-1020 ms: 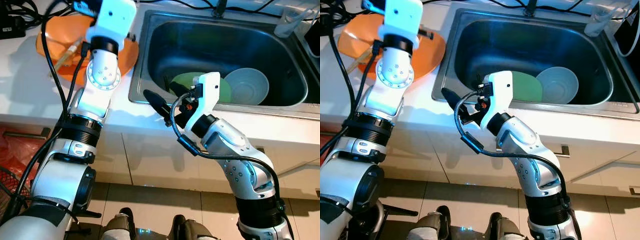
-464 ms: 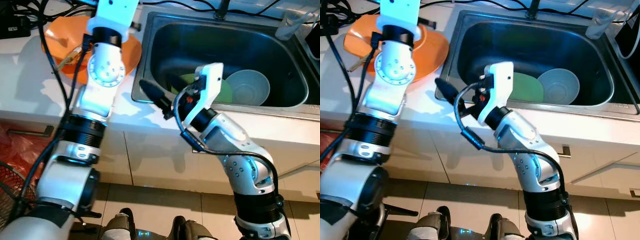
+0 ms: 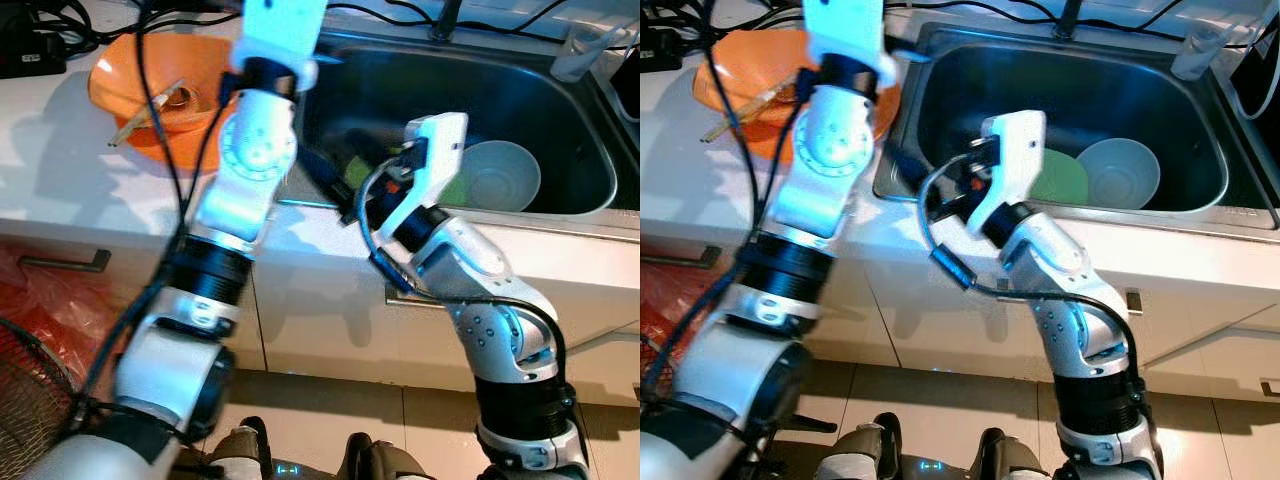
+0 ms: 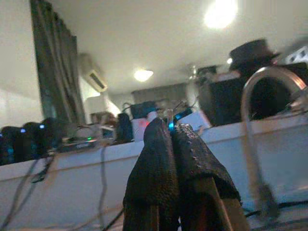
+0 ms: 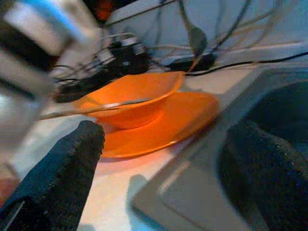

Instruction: Kitchen organization

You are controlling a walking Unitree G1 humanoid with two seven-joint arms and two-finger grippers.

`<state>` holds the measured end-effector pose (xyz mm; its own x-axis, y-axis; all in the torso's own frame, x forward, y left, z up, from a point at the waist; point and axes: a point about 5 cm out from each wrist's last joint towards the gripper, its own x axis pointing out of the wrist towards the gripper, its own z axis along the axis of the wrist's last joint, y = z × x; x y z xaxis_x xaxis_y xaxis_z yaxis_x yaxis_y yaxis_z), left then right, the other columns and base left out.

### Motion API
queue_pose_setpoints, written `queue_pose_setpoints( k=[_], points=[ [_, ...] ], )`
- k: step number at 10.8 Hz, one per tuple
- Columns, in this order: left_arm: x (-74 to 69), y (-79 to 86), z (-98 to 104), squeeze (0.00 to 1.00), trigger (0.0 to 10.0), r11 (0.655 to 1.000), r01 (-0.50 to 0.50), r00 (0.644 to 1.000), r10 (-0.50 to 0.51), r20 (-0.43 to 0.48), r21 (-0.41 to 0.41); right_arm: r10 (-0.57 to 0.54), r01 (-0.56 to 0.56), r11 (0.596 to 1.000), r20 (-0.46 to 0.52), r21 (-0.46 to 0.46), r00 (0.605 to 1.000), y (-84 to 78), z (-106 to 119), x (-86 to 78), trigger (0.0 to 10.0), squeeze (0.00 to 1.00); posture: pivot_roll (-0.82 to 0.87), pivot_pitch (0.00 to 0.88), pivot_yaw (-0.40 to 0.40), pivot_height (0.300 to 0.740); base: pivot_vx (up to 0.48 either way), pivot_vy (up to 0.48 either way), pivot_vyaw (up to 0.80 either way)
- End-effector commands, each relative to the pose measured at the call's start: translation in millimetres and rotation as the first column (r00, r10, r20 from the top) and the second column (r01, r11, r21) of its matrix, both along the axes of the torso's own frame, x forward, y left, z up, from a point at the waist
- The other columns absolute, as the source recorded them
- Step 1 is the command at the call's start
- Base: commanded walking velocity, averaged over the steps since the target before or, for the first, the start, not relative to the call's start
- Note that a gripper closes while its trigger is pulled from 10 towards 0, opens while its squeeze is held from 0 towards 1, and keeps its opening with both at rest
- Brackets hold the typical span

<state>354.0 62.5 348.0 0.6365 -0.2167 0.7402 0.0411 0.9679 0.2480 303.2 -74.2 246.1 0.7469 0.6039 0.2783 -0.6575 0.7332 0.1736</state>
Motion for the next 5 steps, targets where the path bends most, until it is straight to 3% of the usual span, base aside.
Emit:
queue_pose_setpoints(
  k=[1, 2, 4, 5],
  points=[
    [-4.6, -5.4, 7, 0.0, 0.0, 0.997, 0.067, 0.998, -0.067, 0.002, -0.035, -0.069, 0.069, 0.998, 0.014, -0.005, 0.997, -9.3, 2, 4.7, 10.0, 0.0, -0.02, 0.154, -0.041, 0.74, 0.0, 0.0, 0.0],
    [-0.4, -3.9, 1, 0.0, 0.0, 0.99, 0.091, 0.993, -0.098, -0.064, -0.107, -0.12, 0.121, 0.992, 0.023, -0.032, 0.993, -15.6, 0, 8.6, 10.0, 0.0, -0.03, 0.153, -0.041, 0.74, 0.0, 0.0, 0.0],
    [2.9, -4.1, -5, 0.0, 0.0, 0.972, 0.153, 0.976, -0.177, -0.13, -0.176, -0.194, 0.196, 0.978, 0.025, -0.072, 0.981, -27.9, -6, 14.6, 10.0, 0.0, -0.02, 0.154, -0.039, 0.74, 0.0, 0.0, 0.0],
    [4.3, -6.6, -8, 0.0, 0.0, 0.955, 0.203, 0.956, -0.241, -0.169, -0.216, -0.255, 0.257, 0.963, 0.028, -0.087, 0.966, -37.6, -8, 20.8, 10.0, 0.62, -0.02, 0.155, -0.037, 0.74, 0.0, 0.0, 0.0]
  ],
)
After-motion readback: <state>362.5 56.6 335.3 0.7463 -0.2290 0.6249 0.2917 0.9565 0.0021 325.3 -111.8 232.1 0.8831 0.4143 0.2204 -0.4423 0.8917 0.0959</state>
